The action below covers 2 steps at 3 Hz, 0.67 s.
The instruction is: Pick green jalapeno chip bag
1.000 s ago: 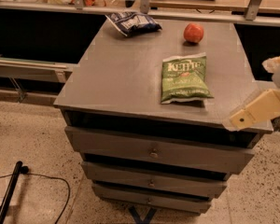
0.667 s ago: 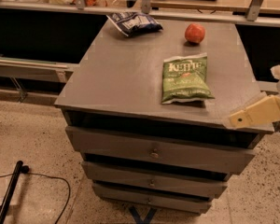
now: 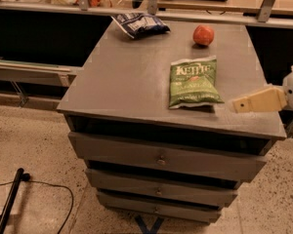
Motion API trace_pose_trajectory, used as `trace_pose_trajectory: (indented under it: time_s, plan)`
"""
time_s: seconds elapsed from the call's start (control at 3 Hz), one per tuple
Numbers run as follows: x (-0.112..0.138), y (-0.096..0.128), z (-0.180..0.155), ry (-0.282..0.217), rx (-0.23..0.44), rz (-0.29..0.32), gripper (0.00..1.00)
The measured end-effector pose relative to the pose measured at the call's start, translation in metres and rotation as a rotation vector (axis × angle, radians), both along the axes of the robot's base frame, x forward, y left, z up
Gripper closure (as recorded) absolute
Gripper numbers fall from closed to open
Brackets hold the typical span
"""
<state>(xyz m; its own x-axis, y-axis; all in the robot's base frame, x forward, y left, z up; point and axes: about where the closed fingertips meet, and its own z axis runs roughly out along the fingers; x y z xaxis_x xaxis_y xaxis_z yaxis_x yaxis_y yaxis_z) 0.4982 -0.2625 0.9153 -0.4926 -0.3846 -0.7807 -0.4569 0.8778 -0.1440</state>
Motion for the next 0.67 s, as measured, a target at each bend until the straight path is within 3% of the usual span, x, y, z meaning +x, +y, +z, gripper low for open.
trace_pose_trajectory:
  time_s: [0.33,0.67]
  plan:
    - [0.018,0.014,0.001,0.017,0.0,0.029,0.0]
    - [0.038,0.038,-0.001,0.042,-0.018,0.097,0.0]
